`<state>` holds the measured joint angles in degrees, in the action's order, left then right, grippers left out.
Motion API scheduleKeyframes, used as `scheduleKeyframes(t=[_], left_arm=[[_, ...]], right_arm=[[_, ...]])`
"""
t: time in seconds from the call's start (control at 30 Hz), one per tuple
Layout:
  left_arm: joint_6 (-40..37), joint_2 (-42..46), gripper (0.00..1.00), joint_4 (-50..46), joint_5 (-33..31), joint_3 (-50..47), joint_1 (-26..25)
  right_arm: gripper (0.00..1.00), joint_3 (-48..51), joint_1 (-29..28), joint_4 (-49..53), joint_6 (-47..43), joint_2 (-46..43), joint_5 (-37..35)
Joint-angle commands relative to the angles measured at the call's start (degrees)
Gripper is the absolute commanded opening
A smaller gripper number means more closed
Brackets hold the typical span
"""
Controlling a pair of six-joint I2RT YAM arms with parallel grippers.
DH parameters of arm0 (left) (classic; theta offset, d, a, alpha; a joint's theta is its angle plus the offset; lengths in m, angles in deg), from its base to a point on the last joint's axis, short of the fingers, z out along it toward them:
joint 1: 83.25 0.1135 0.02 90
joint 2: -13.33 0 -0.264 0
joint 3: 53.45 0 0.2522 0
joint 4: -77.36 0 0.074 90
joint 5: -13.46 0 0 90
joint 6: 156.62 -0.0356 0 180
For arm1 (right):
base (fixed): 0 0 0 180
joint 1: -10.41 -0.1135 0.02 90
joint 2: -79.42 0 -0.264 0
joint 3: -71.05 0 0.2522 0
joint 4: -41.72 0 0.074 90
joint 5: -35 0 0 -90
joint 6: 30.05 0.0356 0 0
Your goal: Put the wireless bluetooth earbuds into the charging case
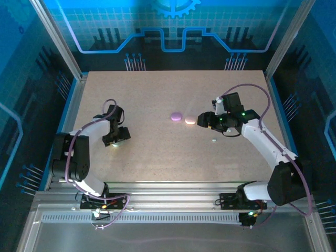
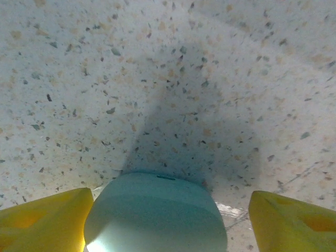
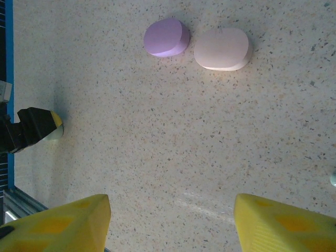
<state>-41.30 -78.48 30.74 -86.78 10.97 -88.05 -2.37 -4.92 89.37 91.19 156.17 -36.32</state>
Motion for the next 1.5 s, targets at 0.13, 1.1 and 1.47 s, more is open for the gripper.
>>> scheduleKeyframes(t=[0.13,1.1,1.47], left_arm=[[-1.56,-1.20,0.71,-1.87,0.30,1.55,-0.86],[14.64,-21.99,0.59,-6.86,5.05,30.48,-43.65],[16.19,-23.39,0.72,-7.07,4.14,30.83,-44.22]], right_arm=[[0.65,-0.20,-0.57,1.79,-0.31,0.51,1.19],[0.65,14.13,7.54,3.71,5.23,-17.67,-9.40],[0.65,16.81,7.61,-0.67,4.19,-15.93,-2.79]])
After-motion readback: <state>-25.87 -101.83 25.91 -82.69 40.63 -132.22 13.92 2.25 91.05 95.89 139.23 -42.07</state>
